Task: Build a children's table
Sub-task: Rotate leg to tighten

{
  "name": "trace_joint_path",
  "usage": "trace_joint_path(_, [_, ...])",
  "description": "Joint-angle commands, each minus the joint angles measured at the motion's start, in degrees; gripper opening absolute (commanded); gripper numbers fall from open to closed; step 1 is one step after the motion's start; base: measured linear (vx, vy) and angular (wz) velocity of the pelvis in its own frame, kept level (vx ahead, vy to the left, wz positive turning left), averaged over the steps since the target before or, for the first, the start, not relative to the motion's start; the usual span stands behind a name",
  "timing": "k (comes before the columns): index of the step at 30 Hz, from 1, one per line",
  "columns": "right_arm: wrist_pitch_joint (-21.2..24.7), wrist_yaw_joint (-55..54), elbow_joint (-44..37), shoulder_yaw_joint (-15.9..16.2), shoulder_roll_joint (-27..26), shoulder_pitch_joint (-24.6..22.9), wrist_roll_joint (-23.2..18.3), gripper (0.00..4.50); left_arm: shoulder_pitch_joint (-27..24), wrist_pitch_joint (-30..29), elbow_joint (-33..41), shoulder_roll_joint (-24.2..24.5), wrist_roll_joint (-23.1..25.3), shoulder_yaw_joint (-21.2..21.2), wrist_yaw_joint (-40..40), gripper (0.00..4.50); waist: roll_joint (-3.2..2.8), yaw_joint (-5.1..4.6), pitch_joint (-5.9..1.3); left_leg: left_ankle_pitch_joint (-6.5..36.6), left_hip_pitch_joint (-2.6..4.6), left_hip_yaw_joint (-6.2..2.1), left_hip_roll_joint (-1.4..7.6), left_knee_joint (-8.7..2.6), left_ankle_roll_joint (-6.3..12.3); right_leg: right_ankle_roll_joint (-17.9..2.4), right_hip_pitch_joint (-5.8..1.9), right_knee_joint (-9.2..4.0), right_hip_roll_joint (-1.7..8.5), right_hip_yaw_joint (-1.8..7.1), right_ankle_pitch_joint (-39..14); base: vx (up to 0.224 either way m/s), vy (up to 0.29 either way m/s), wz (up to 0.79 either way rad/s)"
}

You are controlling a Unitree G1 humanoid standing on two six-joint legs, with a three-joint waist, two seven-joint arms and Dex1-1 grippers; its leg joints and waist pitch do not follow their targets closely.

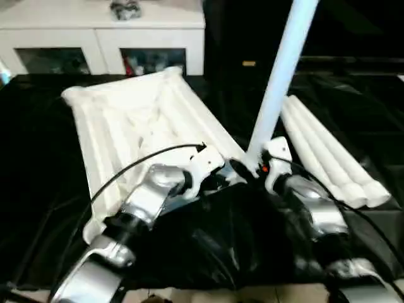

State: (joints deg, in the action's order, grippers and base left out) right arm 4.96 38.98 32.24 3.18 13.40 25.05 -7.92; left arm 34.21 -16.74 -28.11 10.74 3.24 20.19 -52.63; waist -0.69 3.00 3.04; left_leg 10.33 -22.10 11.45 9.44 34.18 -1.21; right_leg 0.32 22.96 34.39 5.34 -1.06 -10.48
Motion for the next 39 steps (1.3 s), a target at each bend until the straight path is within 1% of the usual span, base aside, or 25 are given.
trace_joint_path(1, [1.53,6.52,-3.11,3.13,1.53,-2.02,-1.27,3.90,-0.60,3.78,3.65,-0.10,-3.33,2.52,-6.90,0.00,0.34,0.55,-3.70,14.23,1.18,-1.58,3.40,-4.55,3.13,-13.74,-2.15,-4.08,2.82,1.36,-9.19,0.000,0.000,0.00])
trace_joint_path(4, [2.75,14.51,-8.57,4.48,5.87,-4.81,-3.41,3.90,-1.36,4.84,5.37,1.96,-5.03,3.44,-12.72,0.00,-0.06,0.97,-3.87,12.30,1.27,-1.53,3.48,-4.42,3.95,-14.89,-2.18,-3.56,2.71,1.29,-5.51,0.000,0.000,0.00])
trace_joint_path(5, [2.75,14.51,-8.57,4.48,5.87,-4.81,-3.41,3.90,-1.36,4.84,5.37,1.96,-5.03,3.44,-12.72,0.00,0.06,1.10,-3.89,12.02,1.29,-1.48,3.46,-4.37,4.21,-15.01,-2.31,-3.61,2.64,1.26,-4.89,0.000,0.000,0.00])
trace_joint_path(6, [2.96,16.48,-9.63,4.96,6.97,-5.42,-3.66,3.90,-1.53,4.93,5.87,2.55,-5.44,3.80,-14.43,0.00,-0.08,1.31,-3.82,11.72,1.28,-1.39,3.52,-4.34,4.43,-15.50,-2.16,-3.45,2.66,1.27,-4.36,0.000,0.000,0.00])
trace_joint_path(8, [3.70,20.64,-11.66,5.89,9.19,-6.55,-4.12,3.90,-1.75,4.74,6.59,3.65,-5.80,4.35,-17.31,0.00,0.07,1.72,-3.74,12.14,1.27,-1.40,3.61,-4.42,4.28,-15.40,-2.33,-3.54,2.73,1.23,-5.39,0.000,0.000,0.00])
trace_joint_path(10, [4.30,23.38,-13.07,6.74,10.76,-7.27,-4.41,3.90,-1.74,5.07,6.70,4.52,-5.94,4.86,-19.56,0.00,-0.10,2.29,-3.58,13.87,1.51,-1.32,3.74,-4.59,3.64,-14.96,-2.14,-3.79,2.69,1.28,-8.30,0.000,0.000,0.00])
trace_joint_path(12, [4.81,25.75,-14.69,7.76,12.22,-8.04,-4.37,3.90,-1.56,5.41,6.62,5.44,-6.01,5.26,-21.68,0.00,-0.15,2.34,-3.43,15.85,1.59,-1.39,3.80,-4.81,2.66,-14.67,-1.99,-4.06,2.77,1.28,-10.99,0.000,0.000,0.00])
trace_joint_path(15, [5.86,28.03,-16.62,8.87,13.77,-8.78,-4.67,3.74,-1.12,5.72,6.14,6.37,-6.18,5.29,-23.51,0.00,-0.11,2.25,-3.31,17.98,1.71,-1.50,3.83,-5.06,1.34,-13.87,-1.80,-4.28,2.83,1.38,-13.81,0.000,0.000,0.00])
trace_joint_path(16, [6.05,28.25,-16.88,8.99,13.95,-8.84,-4.72,3.51,-1.03,5.79,6.02,6.49,-6.19,5.26,-23.74,0.00,-0.05,2.33,-3.32,18.16,1.73,-1.54,3.85,-5.09,1.03,-13.53,-1.80,-4.33,2.92,1.44,-14.36,0.000,0.000,0.00])
trace_joint_path(18, [6.45,28.88,-17.61,9.34,14.43,-8.98,-4.65,3.45,-0.71,6.27,5.46,6.79,-5.92,5.09,-24.22,0.00,0.03,2.24,-3.35,17.91,1.57,-1.61,3.80,-5.11,0.89,-13.32,-1.85,-4.34,3.01,1.45,-14.64,0.000,0.000,0.00])
trace_joint_path(21, [6.93,28.72,-17.85,9.26,14.17,-8.98,-4.52,3.10,-0.41,6.75,4.76,6.96,-5.75,4.55,-24.13,0.00,0.17,2.17,-3.37,17.41,1.47,-1.64,3.74,-5.08,0.85,-13.14,-1.84,-4.34,3.08,1.46,-14.85,0.000,0.000,0.00])
trace_joint_path(22, [6.91,28.54,-17.80,9.24,14.06,-8.97,-4.51,3.10,-0.37,6.77,4.65,6.90,-5.74,4.39,-24.00,0.00,0.16,2.18,-3.38,17.20,1.45,-1.64,3.74,-5.06,0.89,-13.12,-1.84,-4.33,3.07,1.46,-14.69,0.000,0.000,0.00])
trace_joint_path(23, [6.76,27.85,-17.57,9.09,13.63,-8.95,-4.50,3.07,-0.34,6.75,4.42,6.68,-5.75,3.93,-23.54,0.00,0.28,2.17,-3.41,16.78,1.50,-1.59,3.76,-5.01,1.01,-13.23,-1.79,-4.30,3.06,1.47,-14.14,0.000,0.000,0.00])
trace_joint_path(26, [6.49,24.82,-16.21,8.18,11.70,-8.68,-4.36,2.85,-0.39,6.41,3.92,5.34,-5.73,2.68,-20.75,0.00,0.24,2.17,-3.43,16.08,1.44,-1.60,3.72,-4.97,1.27,-13.42,-1.81,-4.19,3.05,1.41,-13.48,0.000,0.000,0.00])
trace_joint_path(27, [6.06,22.80,-15.17,7.68,10.63,-8.36,-3.94,2.85,-0.39,6.17,3.62,4.56,-5.58,2.16,-19.08,0.00,0.47,2.01,-3.41,16.07,1.35,-1.56,3.72,-4.96,1.21,-13.46,-1.75,-4.22,3.11,1.45,-13.66,0.000,0.000,0.00])
trace_joint_path(30, [5.22,17.02,-11.84,6.41,7.81,-7.01,-2.75,2.81,-0.20,5.56,2.79,2.55,-5.02,1.11,-14.70,0.00,0.49,1.67,-3.34,16.77,1.20,-1.78,3.53,-5.10,0.42,-12.65,-1.81,-4.41,3.23,1.32,-16.56,0.000,0.000,0.00])
trace_joint_path(31, [4.59,10.42,-7.12,5.14,4.81,-4.91,-1.40,2.81,0.38,4.68,1.49,0.22,-4.07,0.07,-9.62,0.00,0.54,1.11,-3.28,17.17,1.01,-1.84,3.44,-5.16,-0.18,-12.28,-1.84,-4.42,3.20,1.29,-17.81,0.000,0.000,0.00])
trace_joint_path(32, [4.38,9.28,-6.24,4.95,4.31,-4.52,-1.14,2.81,0.51,4.50,1.22,-0.20,-3.91,-0.12,-8.72,0.00,0.65,0.89,-3.23,17.56,0.99,-1.90,3.37,-5.21,-0.54,-11.99,-1.80,-4.55,3.24,1.22,-18.93,0.000,0.000,0.00])
trace_joint_path(33, [3.92,5.50,-3.38,4.32,2.63,-3.17,-0.45,2.80,0.99,3.42,0.38,-1.43,-3.34,-0.65,-5.84,0.00,0.55,0.63,-3.31,18.20,1.30,-1.93,3.25,-5.10,-1.12,-11.44,-1.63,-4.74,3.27,1.23,-20.70,0.000,0.000,0.00])
trace_joint_path(34, [3.99,3.62,-1.87,3.91,1.68,-2.42,-0.29,2.80,1.26,2.92,-0.09,-2.08,-2.94,-0.88,-4.29,0.00,0.61,0.34,-3.28,18.41,1.30,-1.88,3.22,-5.07,-1.14,-11.41,-1.54,-4.89,3.24,1.28,-21.03,0.000,0.000,0.00])
trace_joint_path(35, [3.66,-1.45,2.12,2.95,-1.03,-0.29,0.08,2.79,2.13,1.16,-1.47,-4.14,-1.89,-1.73,0.67,0.00,0.64,0.18,-3.26,18.45,1.18,-1.95,3.18,-5.06,-0.92,-11.01,-1.69,-5.01,3.24,1.27,-21.53,0.000,0.000,0.00])
trace_joint_path(36, [3.61,-1.91,2.48,2.86,-1.29,-0.08,0.11,2.79,2.21,0.99,-1.61,-4.35,-1.79,-1.81,1.17,0.00,0.54,-0.05,-3.21,18.71,1.15,-1.92,3.18,-5.04,-0.97,-11.15,-1.47,-4.93,3.18,1.29,-21.68,0.000,0.000,0.00])
trace_joint_path(37, [3.44,-4.36,4.43,2.38,-2.78,1.03,0.24,2.79,2.71,0.13,-2.35,-5.53,-1.30,-2.33,3.98,0.00,0.57,-0.31,-3.34,18.52,1.21,-2.00,3.08,-5.04,-1.01,-10.85,-1.58,-5.10,3.12,1.20,-21.90,0.000,0.000,0.00])
trace_joint_path(38, [3.23,-8.20,7.13,1.93,-5.25,2.76,0.74,2.79,3.53,-0.54,-3.42,-7.61,-0.81,-3.18,8.21,0.00,0.66,-0.27,-3.46,18.02,1.29,-1.89,3.13,-4.90,-0.89,-11.12,-1.51,-4.99,3.07,1.25,-20.69,0.000,0.000,0.00])
trace_joint_path(39, [3.06,-10.16,8.29,1.95,-6.26,3.54,1.34,2.79,3.80,-0.41,-3.70,-8.33,-0.66,-3.27,9.31,0.00,0.70,-0.43,-3.35,17.41,1.13,-1.83,3.06,-4.92,-0.45,-11.63,-1.54,-4.99,2.98,1.27,-19.25,0.000,0.000,0.00])
